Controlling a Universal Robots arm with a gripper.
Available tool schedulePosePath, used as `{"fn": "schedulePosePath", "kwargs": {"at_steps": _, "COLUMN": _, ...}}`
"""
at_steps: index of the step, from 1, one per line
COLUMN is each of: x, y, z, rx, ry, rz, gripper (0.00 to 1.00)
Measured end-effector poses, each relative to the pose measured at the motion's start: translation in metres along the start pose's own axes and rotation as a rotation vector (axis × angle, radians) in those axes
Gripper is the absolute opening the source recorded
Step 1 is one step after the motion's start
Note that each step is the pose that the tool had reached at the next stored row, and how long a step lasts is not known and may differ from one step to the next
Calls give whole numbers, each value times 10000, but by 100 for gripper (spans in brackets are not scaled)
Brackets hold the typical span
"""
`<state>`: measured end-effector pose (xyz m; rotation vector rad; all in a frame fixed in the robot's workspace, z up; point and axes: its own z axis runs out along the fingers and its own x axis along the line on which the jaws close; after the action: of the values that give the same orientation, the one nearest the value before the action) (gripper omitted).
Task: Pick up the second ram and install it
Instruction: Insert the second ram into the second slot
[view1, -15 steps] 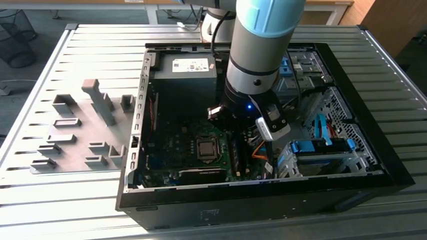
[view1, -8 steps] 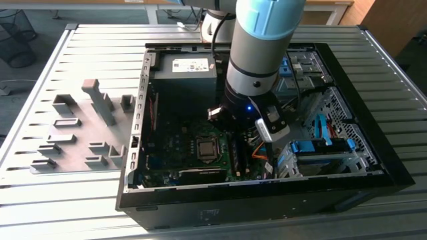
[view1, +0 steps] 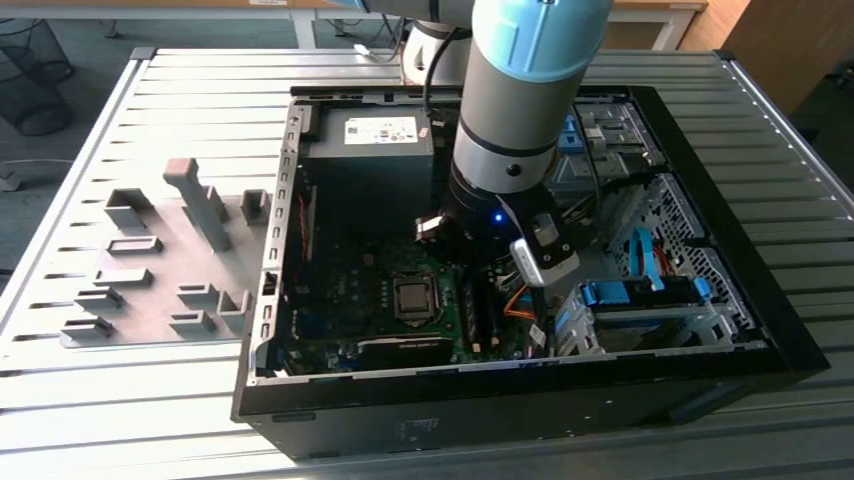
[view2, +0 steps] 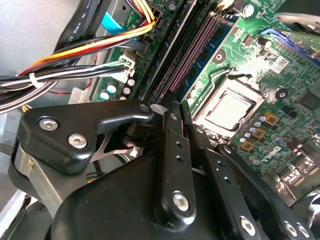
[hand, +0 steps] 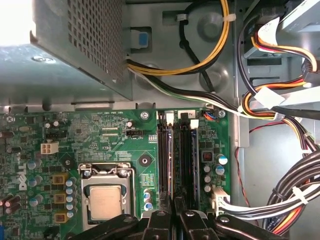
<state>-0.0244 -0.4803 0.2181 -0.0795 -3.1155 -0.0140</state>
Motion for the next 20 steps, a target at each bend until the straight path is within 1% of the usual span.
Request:
{"fn": "schedulePosePath", "kwargs": {"at_steps": 8, "x": -1, "y": -1, "z": 26, "rx": 0, "ry": 0, "rz": 42, "gripper": 14}}
{"fn": "schedulePosePath", "kwargs": {"at_steps": 20, "x": -1, "y": 0, "z": 31, "rx": -1, "ry": -1, "rz": 42, "gripper": 14}}
